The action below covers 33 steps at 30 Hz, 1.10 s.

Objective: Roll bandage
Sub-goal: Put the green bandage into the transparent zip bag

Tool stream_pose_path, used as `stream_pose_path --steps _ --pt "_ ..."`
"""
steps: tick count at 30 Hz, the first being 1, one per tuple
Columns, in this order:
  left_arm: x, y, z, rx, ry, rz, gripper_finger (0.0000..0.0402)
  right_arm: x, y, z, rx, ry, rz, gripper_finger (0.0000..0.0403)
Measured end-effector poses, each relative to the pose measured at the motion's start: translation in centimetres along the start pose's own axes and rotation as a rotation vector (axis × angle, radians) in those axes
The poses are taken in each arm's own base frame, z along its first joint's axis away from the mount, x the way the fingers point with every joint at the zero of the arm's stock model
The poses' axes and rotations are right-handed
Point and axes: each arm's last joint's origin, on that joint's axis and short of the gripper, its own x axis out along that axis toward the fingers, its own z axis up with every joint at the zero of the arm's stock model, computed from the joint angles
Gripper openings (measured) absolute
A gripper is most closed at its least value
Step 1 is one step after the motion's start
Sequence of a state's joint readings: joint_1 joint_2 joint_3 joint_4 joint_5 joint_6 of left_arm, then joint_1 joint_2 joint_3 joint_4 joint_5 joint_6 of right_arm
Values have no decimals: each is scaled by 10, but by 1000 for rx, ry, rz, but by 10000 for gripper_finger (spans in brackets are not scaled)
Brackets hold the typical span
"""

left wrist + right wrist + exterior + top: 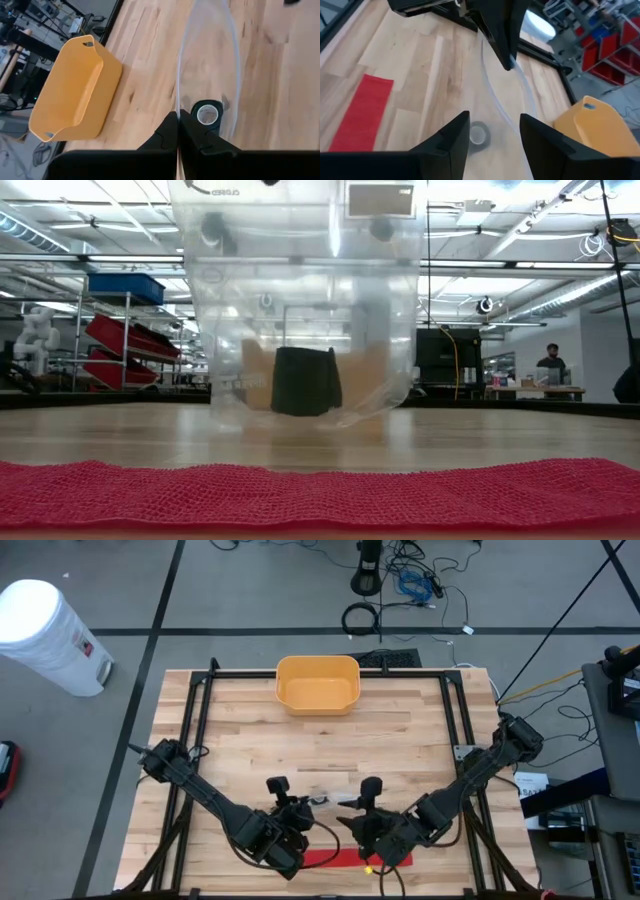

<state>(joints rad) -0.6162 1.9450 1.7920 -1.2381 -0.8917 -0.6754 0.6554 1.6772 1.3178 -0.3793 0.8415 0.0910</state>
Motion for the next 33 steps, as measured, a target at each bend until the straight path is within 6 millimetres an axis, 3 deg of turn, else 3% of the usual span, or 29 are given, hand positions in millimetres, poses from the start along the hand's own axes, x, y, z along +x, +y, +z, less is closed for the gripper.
stream_pose_path --steps 9,23,33 --pt "1 8 -5 52 35 64 5 -13 12 0 16 -27 19 166" --pt "-11 9 -10 104 51 28 5 -14 12 -4 104 2 14 167" --pt "7 32 -20 56 99 232 5 -14 12 -5 96 9 13 167"
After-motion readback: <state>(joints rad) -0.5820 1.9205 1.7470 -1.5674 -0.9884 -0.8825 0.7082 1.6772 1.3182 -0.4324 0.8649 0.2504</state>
